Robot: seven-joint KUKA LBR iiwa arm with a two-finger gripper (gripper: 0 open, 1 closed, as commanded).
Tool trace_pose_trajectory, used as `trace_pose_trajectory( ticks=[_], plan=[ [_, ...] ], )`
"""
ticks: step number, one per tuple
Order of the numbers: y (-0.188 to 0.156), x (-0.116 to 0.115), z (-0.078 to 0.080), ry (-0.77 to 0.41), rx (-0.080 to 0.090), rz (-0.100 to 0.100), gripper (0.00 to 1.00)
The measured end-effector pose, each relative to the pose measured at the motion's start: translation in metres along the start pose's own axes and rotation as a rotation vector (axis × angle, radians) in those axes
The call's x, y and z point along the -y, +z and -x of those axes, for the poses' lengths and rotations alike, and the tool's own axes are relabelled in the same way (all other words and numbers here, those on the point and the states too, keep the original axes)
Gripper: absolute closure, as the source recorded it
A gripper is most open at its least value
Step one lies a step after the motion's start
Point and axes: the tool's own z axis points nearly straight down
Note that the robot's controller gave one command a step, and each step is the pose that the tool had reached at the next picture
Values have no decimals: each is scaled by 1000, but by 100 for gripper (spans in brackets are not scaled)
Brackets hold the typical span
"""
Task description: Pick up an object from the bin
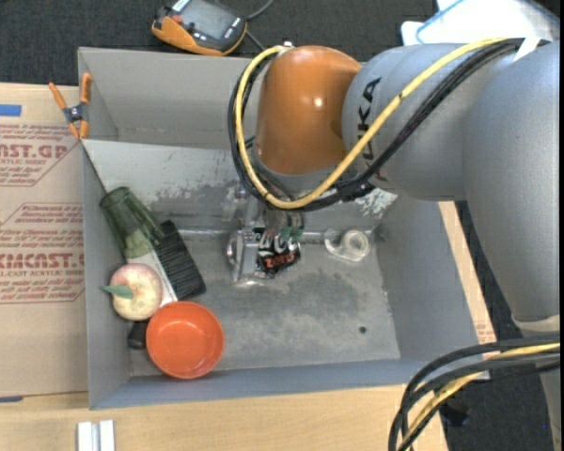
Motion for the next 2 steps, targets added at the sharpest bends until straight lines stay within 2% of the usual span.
trace_pose_trajectory(
  ticks=[1,2],
  plan=[
    [108,50,0,3,-4,0,0],
    [107,70,-1,-91,14,4,0]
  ],
)
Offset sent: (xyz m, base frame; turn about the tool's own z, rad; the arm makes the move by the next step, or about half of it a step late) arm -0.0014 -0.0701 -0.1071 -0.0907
